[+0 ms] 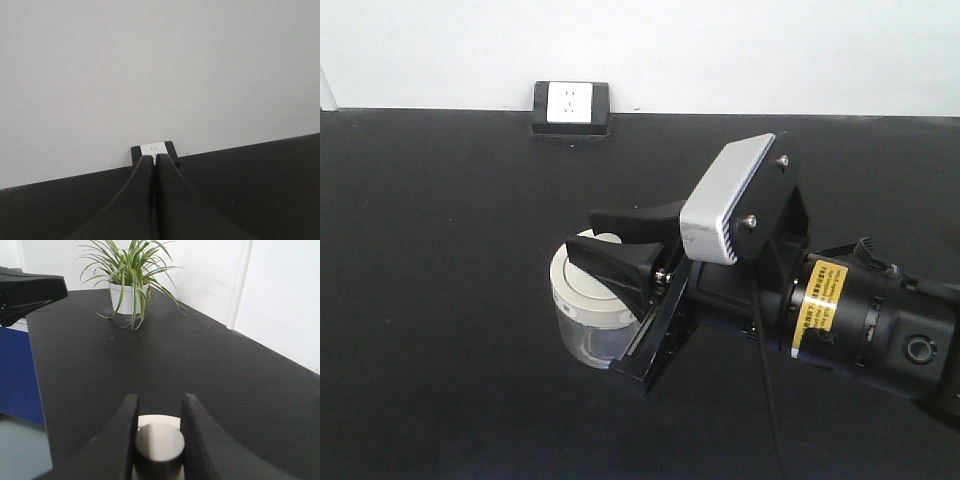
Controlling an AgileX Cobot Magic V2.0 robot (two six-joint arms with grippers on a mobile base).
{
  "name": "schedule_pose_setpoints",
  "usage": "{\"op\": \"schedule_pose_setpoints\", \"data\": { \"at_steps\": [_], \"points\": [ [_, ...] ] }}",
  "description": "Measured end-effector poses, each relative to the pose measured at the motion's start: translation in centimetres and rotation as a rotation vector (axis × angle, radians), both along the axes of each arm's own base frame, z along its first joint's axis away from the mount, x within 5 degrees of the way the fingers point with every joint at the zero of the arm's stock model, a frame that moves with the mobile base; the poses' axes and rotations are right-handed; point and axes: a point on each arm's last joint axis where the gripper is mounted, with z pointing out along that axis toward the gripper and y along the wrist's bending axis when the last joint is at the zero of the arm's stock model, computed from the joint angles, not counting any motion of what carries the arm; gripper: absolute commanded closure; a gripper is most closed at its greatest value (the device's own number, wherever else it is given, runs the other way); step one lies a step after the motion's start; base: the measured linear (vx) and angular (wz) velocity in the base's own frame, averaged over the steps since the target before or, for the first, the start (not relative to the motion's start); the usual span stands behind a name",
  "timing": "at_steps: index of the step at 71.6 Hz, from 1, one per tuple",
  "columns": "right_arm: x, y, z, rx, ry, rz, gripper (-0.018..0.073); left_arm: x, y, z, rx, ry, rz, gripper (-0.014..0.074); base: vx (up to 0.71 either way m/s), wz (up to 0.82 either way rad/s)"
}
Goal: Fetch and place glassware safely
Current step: 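Keep holding the jar while the base turns to face a black bench, then extend the right gripper with the jar forward and lower it onto the bench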
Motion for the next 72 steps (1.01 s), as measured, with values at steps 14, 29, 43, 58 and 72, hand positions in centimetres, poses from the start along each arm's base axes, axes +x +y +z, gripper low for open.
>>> {"op": "schedule_pose_setpoints", "data": {
  "at_steps": [14,29,43,58,72],
  "points": [
    [0.00,0.00,0.00,0.000,0.000,0.000,0.0559,0.00,0.00,0.00,0.000,0.000,0.000,0.0603,0.01,-0.01],
    [0.00,0.00,0.00,0.000,0.000,0.000,0.0559,0.00,0.00,0.00,0.000,0.000,0.000,0.0603,0.00,0.00],
    [0.00,0.00,0.00,0.000,0.000,0.000,0.0559,0.00,0.00,0.00,0.000,0.000,0.000,0.0603,0.00,0.00],
    [0.00,0.00,0.00,0.000,0.000,0.000,0.0559,0.00,0.00,0.00,0.000,0.000,0.000,0.0603,0.00,0.00],
    [0.02,-0.01,0.02,0.005,0.005,-0.003,0.0559,0.00,0.00,0.00,0.000,0.000,0.000,0.0603,0.00,0.00]
  ]
}}
